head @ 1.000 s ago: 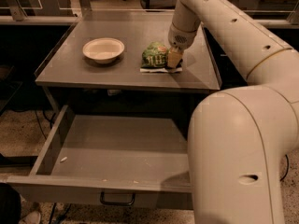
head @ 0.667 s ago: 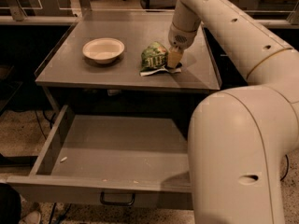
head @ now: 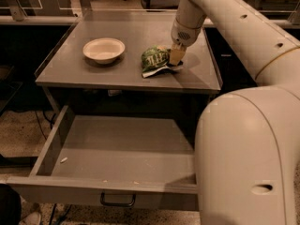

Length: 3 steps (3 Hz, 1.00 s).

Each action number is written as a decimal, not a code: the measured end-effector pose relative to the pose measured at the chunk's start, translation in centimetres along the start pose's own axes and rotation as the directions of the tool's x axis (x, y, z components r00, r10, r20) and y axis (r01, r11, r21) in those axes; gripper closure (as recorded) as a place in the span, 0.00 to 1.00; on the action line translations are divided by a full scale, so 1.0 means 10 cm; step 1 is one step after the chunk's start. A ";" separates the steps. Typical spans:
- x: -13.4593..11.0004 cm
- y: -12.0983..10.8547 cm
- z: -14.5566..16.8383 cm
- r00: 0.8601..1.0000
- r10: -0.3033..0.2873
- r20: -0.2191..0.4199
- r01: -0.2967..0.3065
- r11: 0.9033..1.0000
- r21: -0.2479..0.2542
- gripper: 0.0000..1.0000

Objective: Place green jalapeno chip bag into top drawer

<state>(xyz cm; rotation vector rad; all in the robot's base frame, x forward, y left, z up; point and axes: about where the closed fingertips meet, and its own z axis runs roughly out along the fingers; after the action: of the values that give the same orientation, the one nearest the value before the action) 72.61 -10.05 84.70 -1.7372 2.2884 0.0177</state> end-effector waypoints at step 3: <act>0.05 0.12 -0.64 0.993 -0.019 0.118 0.010 0.997 0.074 1.00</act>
Offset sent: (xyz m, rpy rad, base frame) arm -0.0491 -0.0211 0.0906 0.1352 -0.1534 0.0250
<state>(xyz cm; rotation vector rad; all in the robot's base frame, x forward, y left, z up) 70.09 -11.23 90.57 -1.6699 2.1644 0.0335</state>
